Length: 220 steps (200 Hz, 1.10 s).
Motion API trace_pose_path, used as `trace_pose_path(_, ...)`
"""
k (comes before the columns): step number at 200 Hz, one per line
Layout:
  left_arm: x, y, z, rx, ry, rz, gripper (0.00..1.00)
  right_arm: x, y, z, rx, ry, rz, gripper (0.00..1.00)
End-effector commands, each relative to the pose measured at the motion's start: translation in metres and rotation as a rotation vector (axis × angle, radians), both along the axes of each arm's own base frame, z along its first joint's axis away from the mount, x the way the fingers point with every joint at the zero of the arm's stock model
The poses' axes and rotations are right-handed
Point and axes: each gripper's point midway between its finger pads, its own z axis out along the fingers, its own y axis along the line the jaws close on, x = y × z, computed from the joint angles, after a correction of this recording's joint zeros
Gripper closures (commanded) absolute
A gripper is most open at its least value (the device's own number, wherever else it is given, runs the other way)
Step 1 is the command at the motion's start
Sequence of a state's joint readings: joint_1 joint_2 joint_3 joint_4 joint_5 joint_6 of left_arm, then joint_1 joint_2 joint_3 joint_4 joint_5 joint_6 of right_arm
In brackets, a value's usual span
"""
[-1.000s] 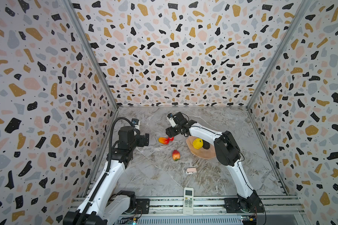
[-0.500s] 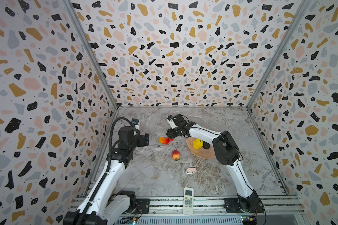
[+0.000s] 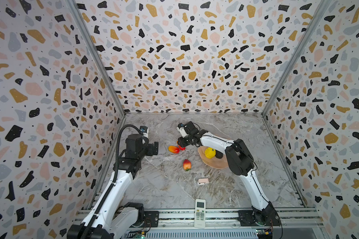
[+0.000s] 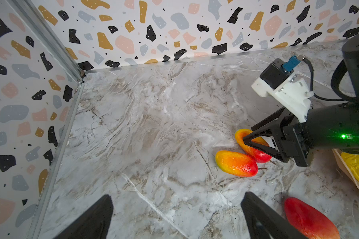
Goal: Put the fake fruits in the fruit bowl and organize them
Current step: 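Reach the right gripper to the small red-yellow mangoes and grasp one, then carry the small mango into the pink bowl and open the right gripper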
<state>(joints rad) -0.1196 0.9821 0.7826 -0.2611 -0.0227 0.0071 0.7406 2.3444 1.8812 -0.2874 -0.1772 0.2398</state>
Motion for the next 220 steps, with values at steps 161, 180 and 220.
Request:
trace_pose_path(161, 0.003, 0.0, 0.012, -0.004, -0.038, -0.001, 0.0, 0.002, -0.007, 0.034, -0.038, -0.092, 0.02, 0.72)
trace_pose_path(180, 0.003, 0.0, 0.012, -0.005, -0.037, -0.002, 0.0, 0.002, -0.016, 0.066, -0.035, -0.153, 0.021, 0.78)
trace_pose_path(220, 0.003, 0.0, 0.013, -0.006, -0.04, -0.003, 0.0, 0.002, -0.074, 0.125, -0.057, -0.256, -0.05, 0.83)
